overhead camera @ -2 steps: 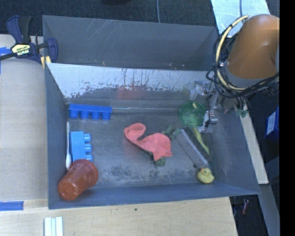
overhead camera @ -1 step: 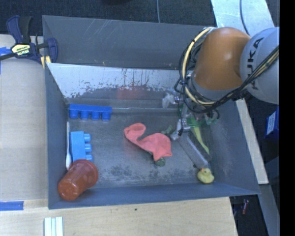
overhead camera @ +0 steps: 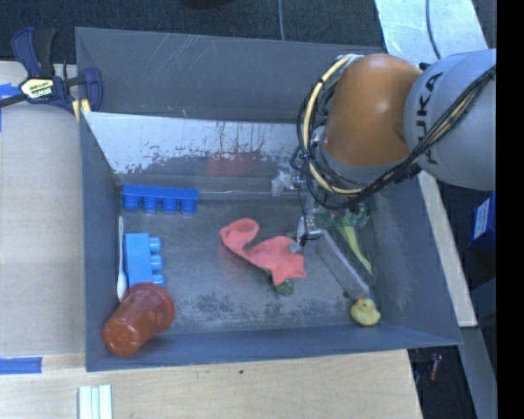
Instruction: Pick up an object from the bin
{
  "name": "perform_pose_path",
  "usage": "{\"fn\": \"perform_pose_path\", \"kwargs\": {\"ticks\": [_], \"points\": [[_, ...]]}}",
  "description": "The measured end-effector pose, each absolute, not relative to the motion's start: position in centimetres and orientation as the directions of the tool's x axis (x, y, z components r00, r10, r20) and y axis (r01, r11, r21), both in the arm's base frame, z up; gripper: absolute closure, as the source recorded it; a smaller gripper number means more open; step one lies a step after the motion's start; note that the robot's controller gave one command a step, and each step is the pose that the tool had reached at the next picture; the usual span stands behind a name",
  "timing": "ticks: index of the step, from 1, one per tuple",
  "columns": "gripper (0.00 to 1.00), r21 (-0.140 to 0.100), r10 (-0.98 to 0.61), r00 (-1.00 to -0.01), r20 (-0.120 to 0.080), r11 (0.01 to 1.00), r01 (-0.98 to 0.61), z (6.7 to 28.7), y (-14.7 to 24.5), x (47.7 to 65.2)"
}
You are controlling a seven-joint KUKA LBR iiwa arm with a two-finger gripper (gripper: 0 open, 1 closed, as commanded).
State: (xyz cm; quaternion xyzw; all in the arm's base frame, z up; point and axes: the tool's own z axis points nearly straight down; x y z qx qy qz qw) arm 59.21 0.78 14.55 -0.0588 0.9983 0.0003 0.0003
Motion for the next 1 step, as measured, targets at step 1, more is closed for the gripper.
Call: {"fn": "perform_pose_path", "kwargs": {"ticks": [1], "points": [[0.00, -0.002, -0.384, -0.923, -0.004, 0.923, -0.384, 14.22, 0.78, 57.80]]}}
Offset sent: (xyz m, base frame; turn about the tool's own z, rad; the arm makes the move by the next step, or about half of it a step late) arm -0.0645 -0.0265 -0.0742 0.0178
